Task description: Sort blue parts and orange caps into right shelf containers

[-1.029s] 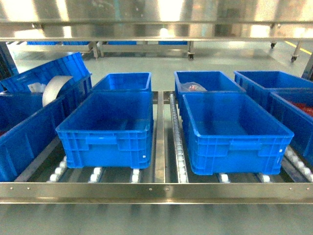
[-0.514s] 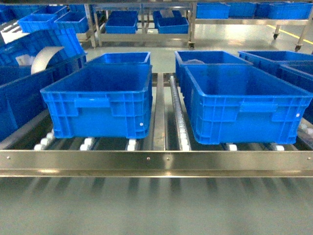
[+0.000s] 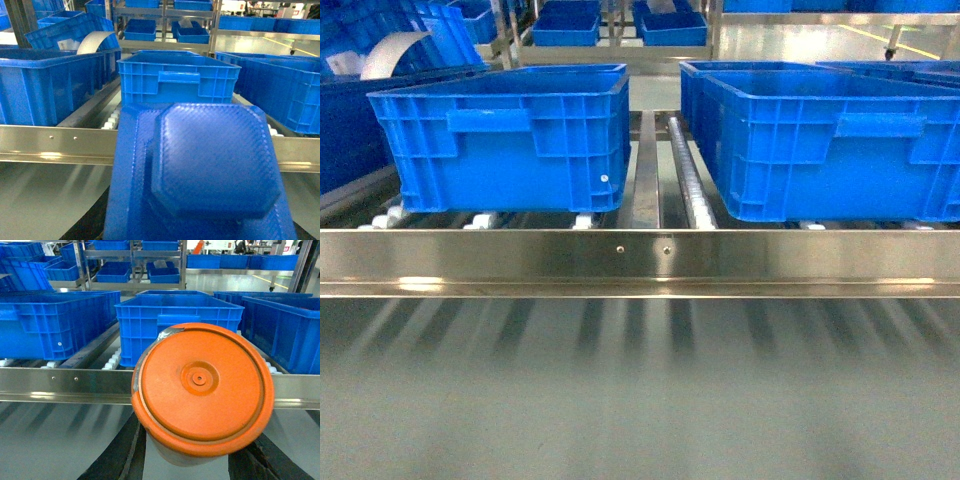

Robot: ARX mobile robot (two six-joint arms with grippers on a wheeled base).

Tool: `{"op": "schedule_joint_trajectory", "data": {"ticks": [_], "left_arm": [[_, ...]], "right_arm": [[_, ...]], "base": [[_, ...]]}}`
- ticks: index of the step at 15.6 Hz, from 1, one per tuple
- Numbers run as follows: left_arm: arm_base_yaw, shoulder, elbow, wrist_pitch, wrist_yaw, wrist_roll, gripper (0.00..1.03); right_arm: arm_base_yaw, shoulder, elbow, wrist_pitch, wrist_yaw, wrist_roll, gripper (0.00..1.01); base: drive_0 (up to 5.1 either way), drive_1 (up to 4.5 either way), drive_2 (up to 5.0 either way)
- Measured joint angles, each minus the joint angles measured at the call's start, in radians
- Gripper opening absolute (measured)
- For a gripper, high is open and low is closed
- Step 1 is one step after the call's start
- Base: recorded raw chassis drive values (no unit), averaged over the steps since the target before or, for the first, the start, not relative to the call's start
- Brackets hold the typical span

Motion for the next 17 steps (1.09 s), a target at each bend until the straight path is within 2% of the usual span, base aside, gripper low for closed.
{"op": "schedule_joint_trajectory", "data": {"ticks": [7,17], "left_arm": [[0.0,0.0,0.0,0.0,0.0,0.0,0.42],[0.0,0.0,0.0,0.004,0.0,0.0,0.42]], "right_arm": [[0.0,0.0,0.0,0.0,0.0,0.0,0.4],[0.0,0.0,0.0,0.002,0.0,0.0,0.4]], "base": [[0.0,-0.05,0.0],[0.0,4.23,-4.3]]}}
